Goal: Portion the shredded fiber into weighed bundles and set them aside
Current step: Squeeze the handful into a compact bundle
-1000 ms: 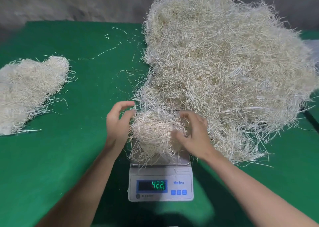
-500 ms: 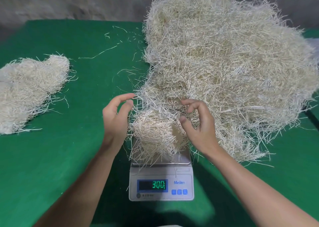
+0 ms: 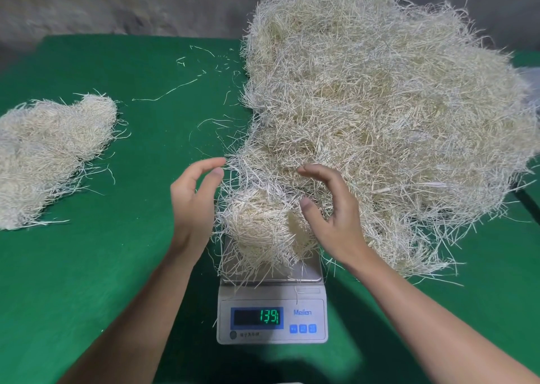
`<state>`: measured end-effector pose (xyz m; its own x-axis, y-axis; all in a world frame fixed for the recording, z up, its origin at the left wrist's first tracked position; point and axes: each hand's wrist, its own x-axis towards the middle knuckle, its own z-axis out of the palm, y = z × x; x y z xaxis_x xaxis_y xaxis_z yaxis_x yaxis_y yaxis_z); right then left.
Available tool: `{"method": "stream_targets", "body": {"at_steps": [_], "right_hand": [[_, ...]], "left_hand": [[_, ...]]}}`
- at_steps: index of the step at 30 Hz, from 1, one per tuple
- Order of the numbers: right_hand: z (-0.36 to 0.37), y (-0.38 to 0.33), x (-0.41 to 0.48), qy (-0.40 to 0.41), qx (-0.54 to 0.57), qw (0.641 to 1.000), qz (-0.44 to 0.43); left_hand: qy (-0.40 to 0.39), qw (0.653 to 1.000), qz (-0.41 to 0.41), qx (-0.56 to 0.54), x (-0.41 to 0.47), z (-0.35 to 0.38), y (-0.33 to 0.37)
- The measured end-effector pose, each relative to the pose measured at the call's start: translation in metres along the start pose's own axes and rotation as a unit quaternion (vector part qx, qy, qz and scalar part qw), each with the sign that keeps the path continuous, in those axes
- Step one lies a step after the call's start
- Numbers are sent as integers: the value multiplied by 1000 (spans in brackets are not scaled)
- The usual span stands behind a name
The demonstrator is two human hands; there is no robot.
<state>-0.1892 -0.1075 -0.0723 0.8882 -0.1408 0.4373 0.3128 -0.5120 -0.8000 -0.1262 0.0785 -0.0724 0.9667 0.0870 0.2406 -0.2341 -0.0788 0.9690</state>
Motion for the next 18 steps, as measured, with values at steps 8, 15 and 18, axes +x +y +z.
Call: {"method": "stream_targets", "body": {"at_steps": [8, 15, 18], "right_hand": [[2, 2, 1, -4, -8, 1000, 2], [1, 9, 0, -25, -10, 1000, 13], [1, 12, -1, -35, -13, 999, 27]], "left_hand": [[-5, 1000, -3, 3, -1, 1, 1], [-1, 1000, -10, 5, -1, 1, -2], [17, 999, -33, 23, 1, -2, -11]]}}
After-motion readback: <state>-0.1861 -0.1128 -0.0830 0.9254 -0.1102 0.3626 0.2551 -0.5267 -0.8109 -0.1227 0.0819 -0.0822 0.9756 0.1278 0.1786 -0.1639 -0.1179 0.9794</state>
